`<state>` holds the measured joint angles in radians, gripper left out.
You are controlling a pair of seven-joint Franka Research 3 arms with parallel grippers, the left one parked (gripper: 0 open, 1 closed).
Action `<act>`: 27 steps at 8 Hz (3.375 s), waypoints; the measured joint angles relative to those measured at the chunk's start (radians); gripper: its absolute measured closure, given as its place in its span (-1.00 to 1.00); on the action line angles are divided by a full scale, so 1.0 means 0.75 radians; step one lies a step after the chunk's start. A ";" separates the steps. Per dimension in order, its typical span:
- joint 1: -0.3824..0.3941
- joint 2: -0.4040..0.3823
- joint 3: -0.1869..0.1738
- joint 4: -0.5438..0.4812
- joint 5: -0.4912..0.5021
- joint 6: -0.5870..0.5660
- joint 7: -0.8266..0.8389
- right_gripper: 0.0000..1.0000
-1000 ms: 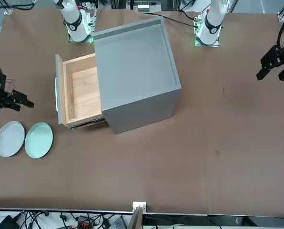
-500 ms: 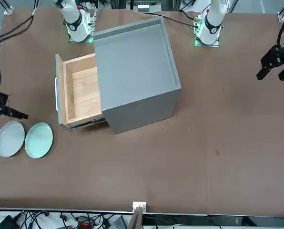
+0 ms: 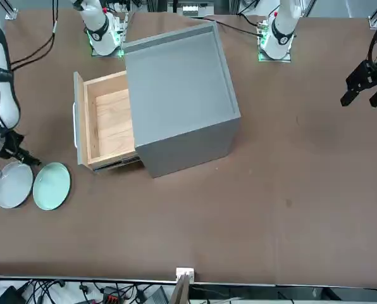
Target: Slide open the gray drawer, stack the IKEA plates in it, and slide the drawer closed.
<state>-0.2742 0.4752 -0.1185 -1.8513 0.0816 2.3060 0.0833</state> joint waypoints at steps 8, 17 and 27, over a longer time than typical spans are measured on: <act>-0.013 0.169 0.021 -0.009 0.048 0.271 0.197 -0.26; -0.013 0.144 0.039 0.015 0.067 0.260 0.177 0.99; -0.049 -0.337 0.055 0.476 0.391 -0.791 -0.017 1.00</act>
<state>-0.3107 0.2224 -0.0774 -1.4944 0.3750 1.7127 0.0705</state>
